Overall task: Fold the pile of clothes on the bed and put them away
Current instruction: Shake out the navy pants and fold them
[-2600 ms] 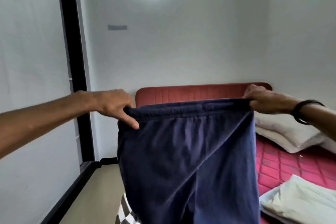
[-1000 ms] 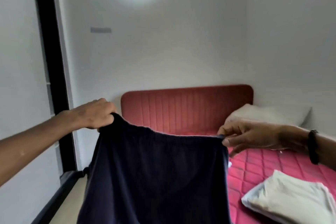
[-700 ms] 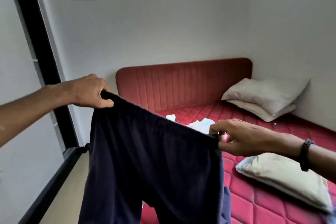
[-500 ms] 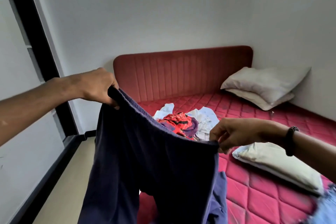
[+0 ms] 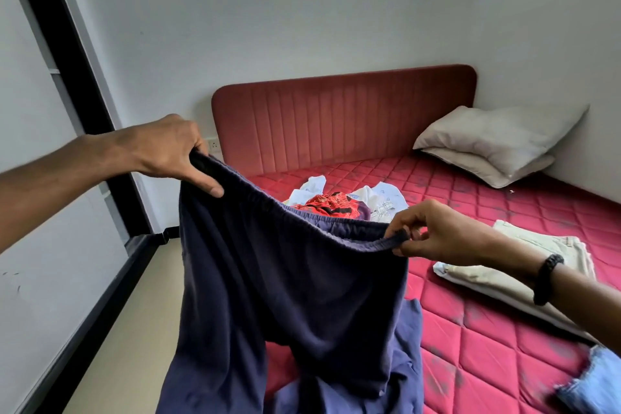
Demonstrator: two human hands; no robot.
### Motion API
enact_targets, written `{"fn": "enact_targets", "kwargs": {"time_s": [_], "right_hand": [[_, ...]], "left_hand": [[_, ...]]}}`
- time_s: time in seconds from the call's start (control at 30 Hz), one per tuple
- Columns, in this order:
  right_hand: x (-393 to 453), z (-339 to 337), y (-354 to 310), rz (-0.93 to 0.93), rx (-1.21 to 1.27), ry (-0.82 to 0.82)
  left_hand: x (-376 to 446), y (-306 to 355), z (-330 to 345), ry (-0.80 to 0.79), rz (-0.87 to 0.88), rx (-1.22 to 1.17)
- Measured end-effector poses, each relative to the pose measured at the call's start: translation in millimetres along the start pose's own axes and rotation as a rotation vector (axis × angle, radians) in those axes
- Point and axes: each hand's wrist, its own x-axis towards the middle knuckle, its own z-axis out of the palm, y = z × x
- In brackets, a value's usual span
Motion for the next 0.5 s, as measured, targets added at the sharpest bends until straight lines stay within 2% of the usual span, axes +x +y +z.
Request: {"fn": "enact_targets", "kwargs": {"time_s": [0.07, 0.13, 0.17, 0.23, 0.3, 0.37, 0.5], "right_hand": [[-6.7, 1.1, -3.2, 0.065, 0.035, -0.108], [-13.8, 7.2, -12.4, 0.24, 0.371, -0.201], [-15.1, 12.5, -14.3, 0.346, 0.573, -0.205], [-13.7, 23.2, -12.2, 0.51, 0.772, -0.071], [-6.7, 30.6, -6.1, 0.599, 0.642, 0.115], [0.0, 29.2, -0.6, 0.577, 0.347, 0.282], [7.7, -3.9, -5.1, 0.365, -0.094, 0.331]], "left_hand": [[-1.8, -0.2, 6.4, -0.008, 0.006, 0.019], [-4.1, 1.0, 12.7, -0.017, 0.034, 0.031], [-5.2, 2.1, 14.5, -0.023, 0.046, 0.028], [-7.3, 5.3, 16.0, -0.026, 0.067, 0.024], [-9.3, 7.3, 14.5, -0.016, 0.078, -0.002], [-10.6, 10.1, 11.5, 0.015, 0.077, -0.069], [-4.9, 4.7, 12.6, 0.157, 0.032, -0.214]]}}
